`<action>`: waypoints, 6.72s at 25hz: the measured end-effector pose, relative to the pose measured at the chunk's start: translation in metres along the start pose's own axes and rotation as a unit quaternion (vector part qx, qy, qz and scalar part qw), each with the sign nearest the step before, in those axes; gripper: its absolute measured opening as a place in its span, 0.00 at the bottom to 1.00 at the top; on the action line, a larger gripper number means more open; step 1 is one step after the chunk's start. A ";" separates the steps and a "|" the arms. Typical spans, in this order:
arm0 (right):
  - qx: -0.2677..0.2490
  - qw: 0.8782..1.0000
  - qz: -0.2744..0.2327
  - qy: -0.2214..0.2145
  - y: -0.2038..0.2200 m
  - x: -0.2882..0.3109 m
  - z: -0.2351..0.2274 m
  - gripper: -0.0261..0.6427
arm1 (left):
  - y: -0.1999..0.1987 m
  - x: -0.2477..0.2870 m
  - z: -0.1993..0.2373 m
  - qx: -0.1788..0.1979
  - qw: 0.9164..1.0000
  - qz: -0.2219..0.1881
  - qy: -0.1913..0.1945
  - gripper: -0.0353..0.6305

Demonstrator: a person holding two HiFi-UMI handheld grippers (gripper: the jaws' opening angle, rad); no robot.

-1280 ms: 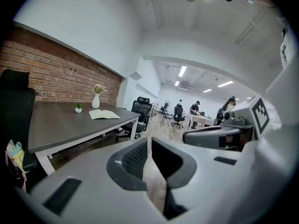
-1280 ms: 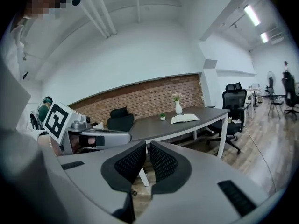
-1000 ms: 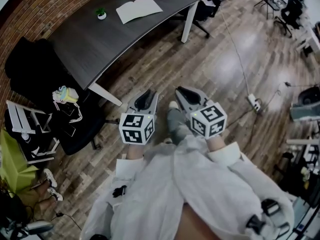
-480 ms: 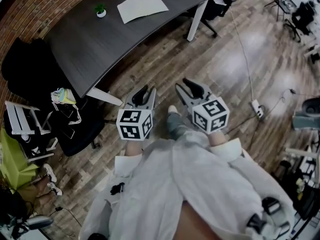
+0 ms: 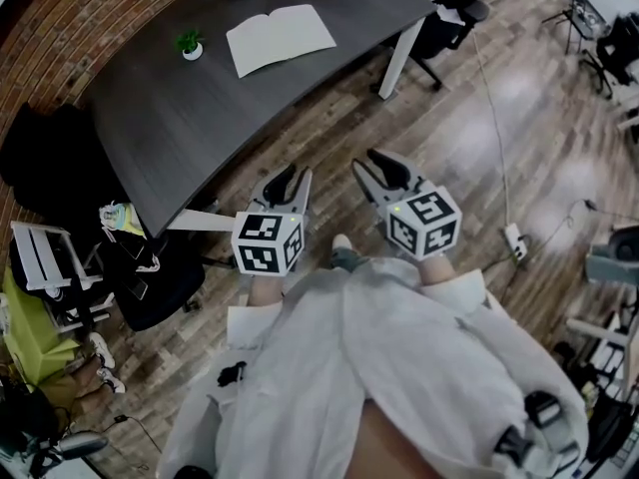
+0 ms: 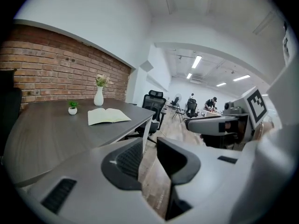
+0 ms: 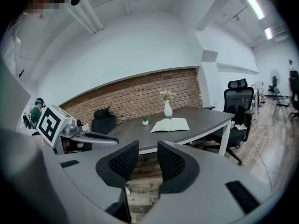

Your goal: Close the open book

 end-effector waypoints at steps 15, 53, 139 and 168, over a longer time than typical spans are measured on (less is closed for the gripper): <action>0.023 1.000 0.013 -0.009 -0.014 0.015 -0.077 0.19 | -0.026 0.067 -0.003 -0.015 1.000 0.014 -0.022 0.17; 0.037 0.998 0.002 0.056 -0.123 0.215 -0.224 0.19 | -0.161 0.292 0.137 0.053 0.997 0.027 0.053 0.19; 0.111 0.983 0.140 -0.034 -0.071 0.258 -0.324 0.19 | -0.095 0.390 0.130 0.401 0.895 0.194 0.011 0.40; 0.128 0.981 0.146 -0.014 -0.055 0.254 -0.326 0.19 | -0.086 0.394 0.125 0.431 0.887 0.164 0.017 0.32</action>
Point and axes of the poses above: the fingertips, and each gripper's own axes: x forward along the fingers, z to its left, y out of its underside, the point moved 5 cm from there along -x, backward along the fingers, and after that the axes turned 12 degrees about -y, right-handed, at the moved point
